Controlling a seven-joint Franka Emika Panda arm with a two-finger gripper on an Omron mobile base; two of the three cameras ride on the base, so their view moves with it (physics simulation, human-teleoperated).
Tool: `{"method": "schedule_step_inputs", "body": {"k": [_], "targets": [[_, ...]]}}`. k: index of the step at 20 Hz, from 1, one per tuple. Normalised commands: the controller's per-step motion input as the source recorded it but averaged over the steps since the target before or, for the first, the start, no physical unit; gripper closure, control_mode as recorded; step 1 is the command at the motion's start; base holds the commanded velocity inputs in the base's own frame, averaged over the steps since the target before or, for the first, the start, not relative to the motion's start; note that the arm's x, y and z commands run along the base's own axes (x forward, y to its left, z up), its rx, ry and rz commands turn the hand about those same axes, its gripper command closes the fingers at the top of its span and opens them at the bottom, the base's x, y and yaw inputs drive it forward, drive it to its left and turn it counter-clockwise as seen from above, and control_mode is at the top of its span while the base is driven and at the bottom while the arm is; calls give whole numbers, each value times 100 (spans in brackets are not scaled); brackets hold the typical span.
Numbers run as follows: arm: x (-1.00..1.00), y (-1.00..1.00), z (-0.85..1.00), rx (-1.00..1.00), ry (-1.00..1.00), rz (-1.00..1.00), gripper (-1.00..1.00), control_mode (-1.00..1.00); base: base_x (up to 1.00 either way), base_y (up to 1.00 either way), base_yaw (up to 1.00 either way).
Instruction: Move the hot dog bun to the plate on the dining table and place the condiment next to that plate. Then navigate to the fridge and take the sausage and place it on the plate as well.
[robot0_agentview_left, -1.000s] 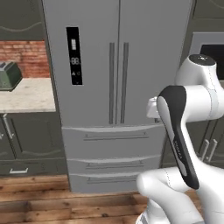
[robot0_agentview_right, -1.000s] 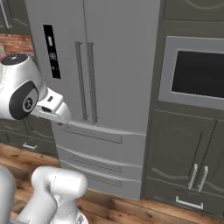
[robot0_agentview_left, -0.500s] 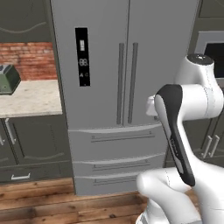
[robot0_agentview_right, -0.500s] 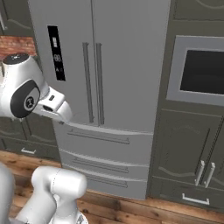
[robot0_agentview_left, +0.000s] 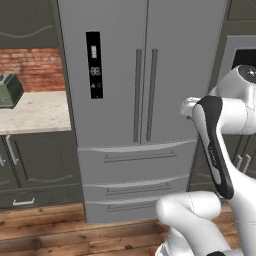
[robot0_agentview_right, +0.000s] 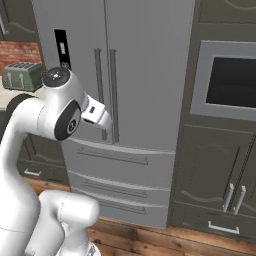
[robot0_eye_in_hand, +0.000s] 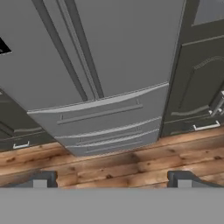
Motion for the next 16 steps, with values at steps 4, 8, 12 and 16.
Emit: {"method": "schedule_step_inputs", "body": {"k": [4, 8, 12, 16], "targets": [[91, 36, 0, 0, -13, 0, -100, -100, 0, 0, 0], [87, 40, 0, 0, 0, 0, -100, -100, 0, 0, 0], [99, 5, 0, 0, 3, 0, -100, -100, 0, 0, 0], [100, 0, 0, 0, 4, 0, -100, -100, 0, 0, 0]]}}
